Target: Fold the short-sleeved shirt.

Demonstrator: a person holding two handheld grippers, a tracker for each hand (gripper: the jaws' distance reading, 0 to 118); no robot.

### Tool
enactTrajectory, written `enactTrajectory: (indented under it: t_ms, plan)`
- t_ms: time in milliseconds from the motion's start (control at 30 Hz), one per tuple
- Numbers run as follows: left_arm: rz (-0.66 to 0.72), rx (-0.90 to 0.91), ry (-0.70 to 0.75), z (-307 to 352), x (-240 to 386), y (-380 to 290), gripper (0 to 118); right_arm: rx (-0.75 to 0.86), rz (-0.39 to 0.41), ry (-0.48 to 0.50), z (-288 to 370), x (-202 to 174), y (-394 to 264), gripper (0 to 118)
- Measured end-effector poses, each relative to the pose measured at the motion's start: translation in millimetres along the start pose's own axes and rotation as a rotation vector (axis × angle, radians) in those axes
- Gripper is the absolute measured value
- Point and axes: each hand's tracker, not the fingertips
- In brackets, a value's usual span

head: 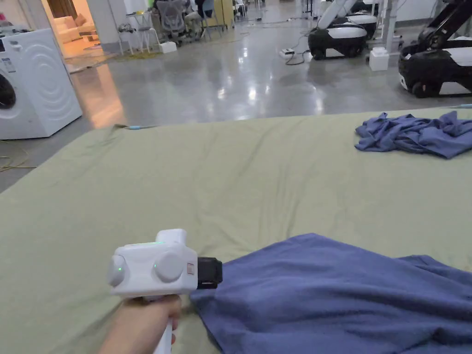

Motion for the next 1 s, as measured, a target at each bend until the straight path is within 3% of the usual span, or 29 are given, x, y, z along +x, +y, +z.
enactTrajectory:
  t_ms: [33,67,100,167,200,400,433,500,533,567,700,733,767,800,833,867,900,1000]
  plan:
    - [0.011,-0.058,-0.043,-3.3,1.7,-9.1,109,-0.003,-0.009,-0.008,0.0,3.4,-1.9,2]
    - [0.006,0.028,-0.105,2.6,8.7,-21.8,81,-0.008,-0.012,-0.018,-0.2,5.4,-3.3,2]
    - [-0.059,0.164,-0.010,13.0,11.7,-27.0,77,-0.014,-0.014,-0.025,-1.4,8.1,-5.1,2]
    - [-0.144,0.172,-0.036,18.2,22.6,-37.0,20,-0.039,-0.025,-0.033,-7.2,14.7,-8.4,2]
    - [-0.118,0.192,-0.053,20.9,24.9,-40.2,4,-0.048,-0.034,-0.030,-9.9,18.2,-9.9,2]
    - [0.067,0.287,-0.199,53.0,10.3,-33.0,3,-0.143,-0.060,-0.070,-29.3,65.3,-26.9,3]
    - [0.048,0.325,-0.183,64.3,9.3,-29.4,3,-0.187,-0.072,-0.081,-37.0,81.0,-31.2,28]
    - [0.000,0.374,-0.189,80.7,11.1,-26.4,3,-0.265,-0.067,-0.115,-53.8,109.2,-37.1,113]
    - [-0.004,0.369,-0.204,86.7,11.3,-24.0,3,-0.315,-0.054,-0.147,-67.9,122.4,-43.2,118]
    - [-0.007,0.366,-0.211,98.1,19.8,-25.9,3,-0.245,-0.035,-0.163,-78.4,132.7,-49.3,117]
    - [-0.057,0.384,-0.198,109.1,31.8,-21.1,4,-0.389,-0.059,-0.156,-117.6,158.2,-73.6,114]
    - [-0.068,0.382,-0.196,111.1,34.5,-20.9,3,-0.425,-0.087,-0.083,-124.9,161.7,-50.4,102]
    - [-0.067,0.378,-0.201,113.0,36.2,-21.3,3,-0.483,-0.102,-0.026,-133.5,162.5,-51.7,75]
    - [-0.069,0.374,-0.209,114.9,37.7,-21.3,3,-0.534,-0.083,0.042,-140.7,158.8,-54.5,37]
    - [-0.072,0.371,-0.215,114.2,37.5,-19.1,3,-0.525,0.007,0.076,-144.9,151.9,-60.7,14]
    - [-0.077,0.372,-0.214,115.6,39.3,-19.9,3,-0.482,0.064,0.064,-145.0,145.2,-64.8,14]
    - [-0.088,0.370,-0.211,117.8,40.9,-21.0,3,-0.469,0.050,0.104,-141.4,141.2,-57.9,13]
    - [-0.093,0.399,-0.194,129.1,35.8,-21.7,3,-0.399,0.006,0.043,-123.3,136.1,-43.1,13]
